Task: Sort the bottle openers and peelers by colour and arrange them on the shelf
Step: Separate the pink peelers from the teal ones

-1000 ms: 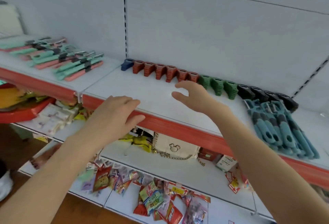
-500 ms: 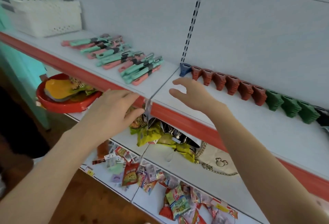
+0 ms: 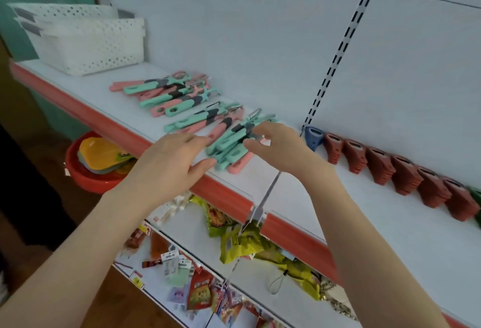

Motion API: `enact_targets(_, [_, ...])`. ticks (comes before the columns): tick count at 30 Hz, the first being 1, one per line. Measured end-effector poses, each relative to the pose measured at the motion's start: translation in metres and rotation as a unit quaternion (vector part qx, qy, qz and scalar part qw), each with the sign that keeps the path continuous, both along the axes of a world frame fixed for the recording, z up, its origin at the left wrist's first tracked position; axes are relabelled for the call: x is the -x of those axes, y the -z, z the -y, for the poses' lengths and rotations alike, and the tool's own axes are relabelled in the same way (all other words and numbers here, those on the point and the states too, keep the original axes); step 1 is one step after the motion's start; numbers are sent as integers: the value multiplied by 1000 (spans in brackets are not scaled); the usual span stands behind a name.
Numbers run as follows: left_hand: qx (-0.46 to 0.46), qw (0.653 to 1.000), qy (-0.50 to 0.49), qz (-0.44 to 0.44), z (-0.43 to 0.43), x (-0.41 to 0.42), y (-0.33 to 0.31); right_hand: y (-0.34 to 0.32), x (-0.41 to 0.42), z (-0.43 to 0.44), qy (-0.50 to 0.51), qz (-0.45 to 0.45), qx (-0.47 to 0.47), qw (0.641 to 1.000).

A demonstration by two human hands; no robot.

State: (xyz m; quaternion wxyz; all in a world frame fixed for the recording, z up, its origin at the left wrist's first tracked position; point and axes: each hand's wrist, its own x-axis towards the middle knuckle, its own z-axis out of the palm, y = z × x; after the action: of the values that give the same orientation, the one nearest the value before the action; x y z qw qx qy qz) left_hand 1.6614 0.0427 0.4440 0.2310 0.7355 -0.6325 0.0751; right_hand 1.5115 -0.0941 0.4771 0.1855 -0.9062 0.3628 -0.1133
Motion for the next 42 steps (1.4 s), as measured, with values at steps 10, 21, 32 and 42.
enact_targets(10, [-3,999,42,-10,50,-88,9,7,-49,10,189,-29,14,981])
enact_targets(21, [-59,988,141,-29,117,-132,15,10,-95,-4,316,-35,-68,946])
enact_targets(32, [-144,975,149,-81,140,-145,11,5,-109,9,336,-53,-132,931])
enact_targets(42, [-196,968,117,-107,139,-143,7,6,-104,13,343,23,-180,922])
